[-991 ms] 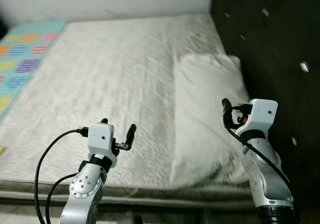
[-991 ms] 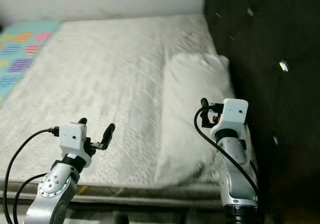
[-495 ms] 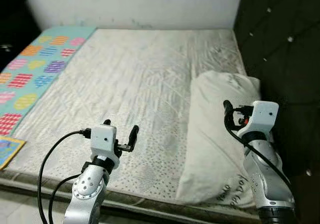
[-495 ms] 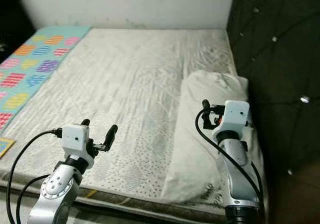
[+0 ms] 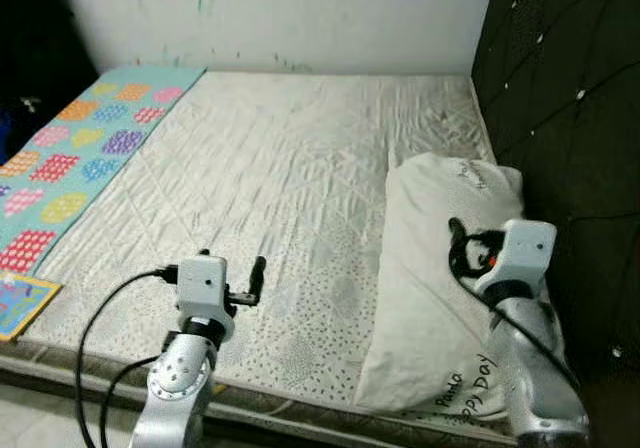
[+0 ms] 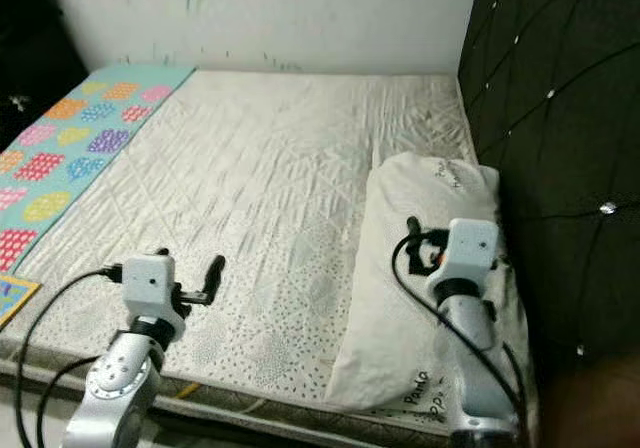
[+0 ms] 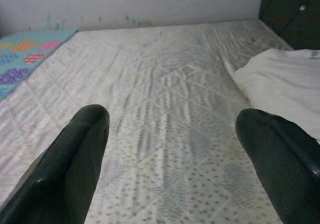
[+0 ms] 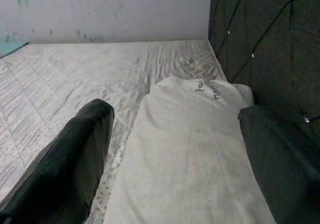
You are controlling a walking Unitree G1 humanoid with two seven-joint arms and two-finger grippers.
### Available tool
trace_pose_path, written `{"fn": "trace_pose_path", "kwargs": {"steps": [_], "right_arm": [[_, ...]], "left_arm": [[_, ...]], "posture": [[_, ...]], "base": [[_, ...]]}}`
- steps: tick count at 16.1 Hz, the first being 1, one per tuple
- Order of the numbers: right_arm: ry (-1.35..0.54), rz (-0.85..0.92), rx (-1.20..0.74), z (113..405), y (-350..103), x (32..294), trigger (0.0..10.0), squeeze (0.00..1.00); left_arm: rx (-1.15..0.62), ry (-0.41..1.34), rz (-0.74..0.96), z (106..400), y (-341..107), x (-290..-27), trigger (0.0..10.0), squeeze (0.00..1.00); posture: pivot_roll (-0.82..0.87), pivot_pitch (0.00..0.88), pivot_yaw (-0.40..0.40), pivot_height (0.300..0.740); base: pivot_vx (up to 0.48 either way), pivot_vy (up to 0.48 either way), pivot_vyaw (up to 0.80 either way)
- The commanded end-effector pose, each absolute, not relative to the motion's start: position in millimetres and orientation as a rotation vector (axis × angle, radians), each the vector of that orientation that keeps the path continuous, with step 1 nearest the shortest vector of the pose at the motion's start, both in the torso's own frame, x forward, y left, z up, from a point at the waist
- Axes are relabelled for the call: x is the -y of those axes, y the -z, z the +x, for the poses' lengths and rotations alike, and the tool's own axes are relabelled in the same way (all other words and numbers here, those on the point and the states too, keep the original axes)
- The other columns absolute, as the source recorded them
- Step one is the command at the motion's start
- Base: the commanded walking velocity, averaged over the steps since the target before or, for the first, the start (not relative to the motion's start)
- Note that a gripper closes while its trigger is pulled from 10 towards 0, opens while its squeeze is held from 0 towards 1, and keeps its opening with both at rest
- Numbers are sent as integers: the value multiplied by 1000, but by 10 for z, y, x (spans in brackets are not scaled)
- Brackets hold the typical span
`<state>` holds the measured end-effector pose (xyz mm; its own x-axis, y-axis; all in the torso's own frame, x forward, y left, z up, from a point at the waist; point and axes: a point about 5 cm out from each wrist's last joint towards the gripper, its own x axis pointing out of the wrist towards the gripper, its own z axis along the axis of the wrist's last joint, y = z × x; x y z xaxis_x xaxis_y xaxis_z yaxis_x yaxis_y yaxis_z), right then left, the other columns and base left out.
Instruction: Clean up the room
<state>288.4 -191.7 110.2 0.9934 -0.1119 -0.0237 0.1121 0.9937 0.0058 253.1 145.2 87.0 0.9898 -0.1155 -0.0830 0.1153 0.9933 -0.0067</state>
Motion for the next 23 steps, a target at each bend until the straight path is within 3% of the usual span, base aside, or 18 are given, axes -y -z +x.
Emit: {"fn": "trace_pose_path", "kwargs": {"steps": [1, 6, 18, 23], "right_arm": [[90, 4, -13, 2896, -1111, 1848, 10000, 0], [61, 10, 21, 2970, -1207, 1816, 10000, 0], [69, -6, 30, 3043, -1272, 1864, 10000, 0], [66, -9, 21, 3023, -1242, 1863, 10000, 0]], "left_arm": [[-81, 115, 1, 2566, -866, -1450, 10000, 0], [-67, 124, -23, 2642, -888, -1410, 10000, 0], [-43, 126, -20, 2721, -939, -1406, 10000, 0], [-50, 120, -21, 2720, -927, -1427, 10000, 0]], "posture": [[-137, 0, 75, 740], [-152, 0, 71, 740], [-161, 12, 59, 740], [-162, 32, 60, 740]], "base": [[0, 0, 0], [0, 0, 0], [0, 334, 0], [0, 395, -735]]}}
